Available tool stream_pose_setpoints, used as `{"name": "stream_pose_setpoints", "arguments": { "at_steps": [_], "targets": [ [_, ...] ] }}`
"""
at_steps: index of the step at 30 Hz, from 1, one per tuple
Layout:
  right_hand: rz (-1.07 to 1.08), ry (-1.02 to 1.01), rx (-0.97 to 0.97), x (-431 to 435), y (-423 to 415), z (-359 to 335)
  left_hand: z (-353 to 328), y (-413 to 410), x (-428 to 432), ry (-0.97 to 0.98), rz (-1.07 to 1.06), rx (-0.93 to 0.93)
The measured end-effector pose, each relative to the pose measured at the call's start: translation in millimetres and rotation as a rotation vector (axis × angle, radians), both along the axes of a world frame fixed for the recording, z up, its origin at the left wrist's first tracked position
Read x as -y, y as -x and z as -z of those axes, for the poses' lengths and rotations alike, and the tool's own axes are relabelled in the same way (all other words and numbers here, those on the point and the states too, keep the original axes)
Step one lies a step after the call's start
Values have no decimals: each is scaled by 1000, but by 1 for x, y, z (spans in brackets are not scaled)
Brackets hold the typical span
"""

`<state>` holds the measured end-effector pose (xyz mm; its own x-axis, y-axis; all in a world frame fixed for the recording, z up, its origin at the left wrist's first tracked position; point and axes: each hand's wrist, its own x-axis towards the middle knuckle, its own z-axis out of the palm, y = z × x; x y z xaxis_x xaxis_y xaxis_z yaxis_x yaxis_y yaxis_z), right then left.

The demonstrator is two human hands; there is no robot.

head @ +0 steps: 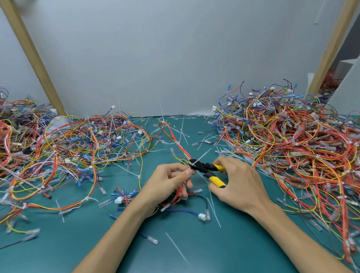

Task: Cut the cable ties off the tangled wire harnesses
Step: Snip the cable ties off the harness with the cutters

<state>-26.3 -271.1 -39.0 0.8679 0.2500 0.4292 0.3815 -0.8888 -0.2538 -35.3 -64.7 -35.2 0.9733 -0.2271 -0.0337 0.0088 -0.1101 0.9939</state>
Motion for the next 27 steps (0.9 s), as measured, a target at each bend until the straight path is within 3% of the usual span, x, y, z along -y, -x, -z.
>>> {"name": "stream_pose_setpoints", "arguments": {
  "at_steps": [27],
  "targets": [
    [24,11,132,1,2,-7,-2,-1,-2,45,19,-14]
  ]
}}
